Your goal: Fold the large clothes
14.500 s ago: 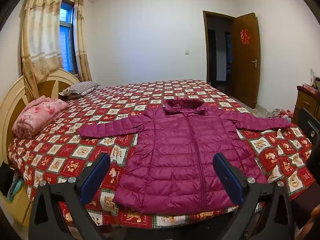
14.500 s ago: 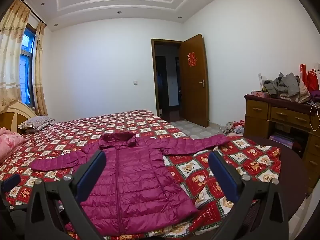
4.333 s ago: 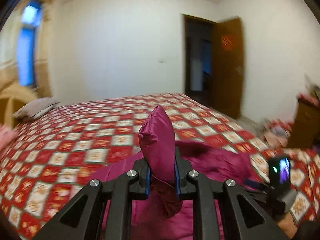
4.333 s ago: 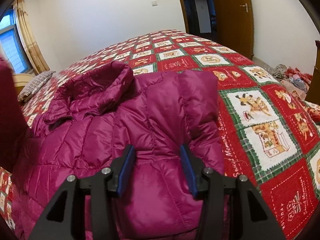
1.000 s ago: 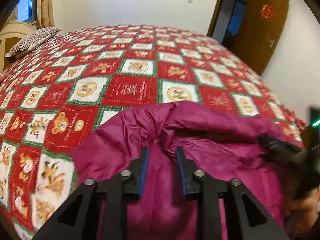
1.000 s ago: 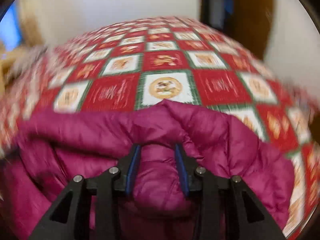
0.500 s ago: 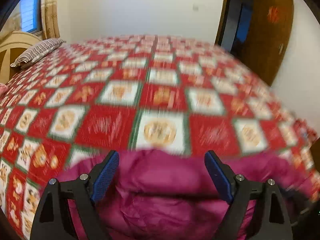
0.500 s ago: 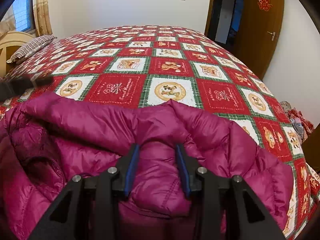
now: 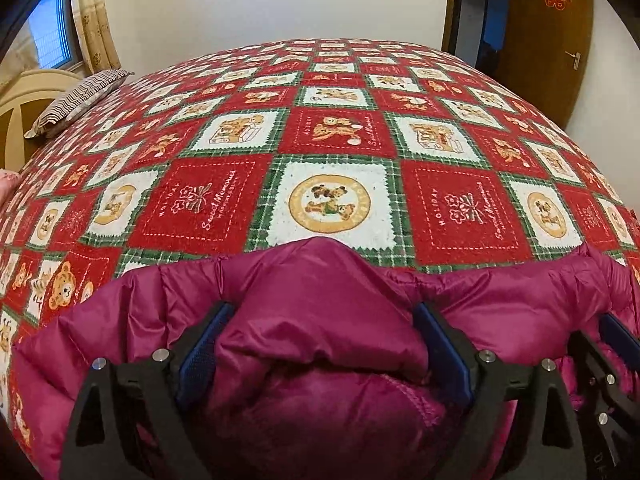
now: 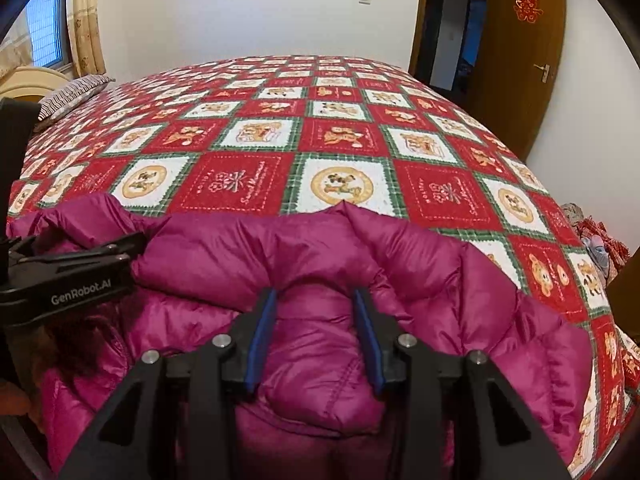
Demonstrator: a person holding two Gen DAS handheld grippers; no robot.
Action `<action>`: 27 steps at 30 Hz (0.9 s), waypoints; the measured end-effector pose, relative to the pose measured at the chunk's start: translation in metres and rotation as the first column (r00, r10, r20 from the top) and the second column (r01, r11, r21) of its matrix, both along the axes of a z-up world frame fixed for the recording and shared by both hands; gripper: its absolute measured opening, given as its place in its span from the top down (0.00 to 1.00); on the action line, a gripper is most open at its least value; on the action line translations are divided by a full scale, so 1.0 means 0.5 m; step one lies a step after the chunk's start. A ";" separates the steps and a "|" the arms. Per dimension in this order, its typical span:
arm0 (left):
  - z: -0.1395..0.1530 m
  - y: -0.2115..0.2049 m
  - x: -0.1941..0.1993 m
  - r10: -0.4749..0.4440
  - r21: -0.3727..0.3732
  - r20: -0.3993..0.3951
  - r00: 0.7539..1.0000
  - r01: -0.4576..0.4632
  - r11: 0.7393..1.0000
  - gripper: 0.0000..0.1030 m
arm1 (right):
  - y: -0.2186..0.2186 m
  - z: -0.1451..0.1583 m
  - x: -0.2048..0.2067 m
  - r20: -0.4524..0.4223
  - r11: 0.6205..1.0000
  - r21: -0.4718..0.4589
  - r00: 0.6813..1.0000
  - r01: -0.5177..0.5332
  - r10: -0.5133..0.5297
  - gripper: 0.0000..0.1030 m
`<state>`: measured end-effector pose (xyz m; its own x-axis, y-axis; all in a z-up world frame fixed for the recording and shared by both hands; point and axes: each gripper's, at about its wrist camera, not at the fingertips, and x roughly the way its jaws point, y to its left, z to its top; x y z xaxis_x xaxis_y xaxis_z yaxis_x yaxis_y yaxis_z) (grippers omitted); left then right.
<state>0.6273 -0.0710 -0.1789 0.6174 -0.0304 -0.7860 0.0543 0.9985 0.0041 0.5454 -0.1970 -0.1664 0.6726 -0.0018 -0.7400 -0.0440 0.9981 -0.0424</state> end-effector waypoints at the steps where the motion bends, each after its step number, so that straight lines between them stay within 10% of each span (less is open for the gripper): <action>1: 0.001 0.001 -0.002 0.000 -0.006 0.000 1.000 0.000 1.000 0.10 | 0.002 0.000 0.001 0.001 1.000 -0.009 1.000 0.000 0.000 0.58; 6: 0.067 0.053 -0.055 0.009 -0.176 0.075 0.997 0.005 0.984 0.11 | 0.001 0.008 -0.008 0.019 1.000 -0.006 1.000 -0.012 0.012 0.43; 11: 0.192 0.158 -0.185 -0.075 -0.372 0.209 0.975 0.150 0.916 0.11 | -0.017 0.101 -0.117 0.166 1.000 0.007 0.986 -0.021 0.020 0.36; 19: 0.273 0.301 -0.455 -0.276 -0.207 0.315 0.908 0.349 0.914 0.11 | -0.113 0.239 -0.396 0.279 0.999 -0.001 0.959 -0.042 0.041 0.27; 27: 0.206 0.401 -0.694 -0.256 -0.161 0.261 0.931 0.303 0.939 0.11 | -0.204 0.251 -0.651 0.223 1.000 -0.028 0.975 -0.009 0.015 0.22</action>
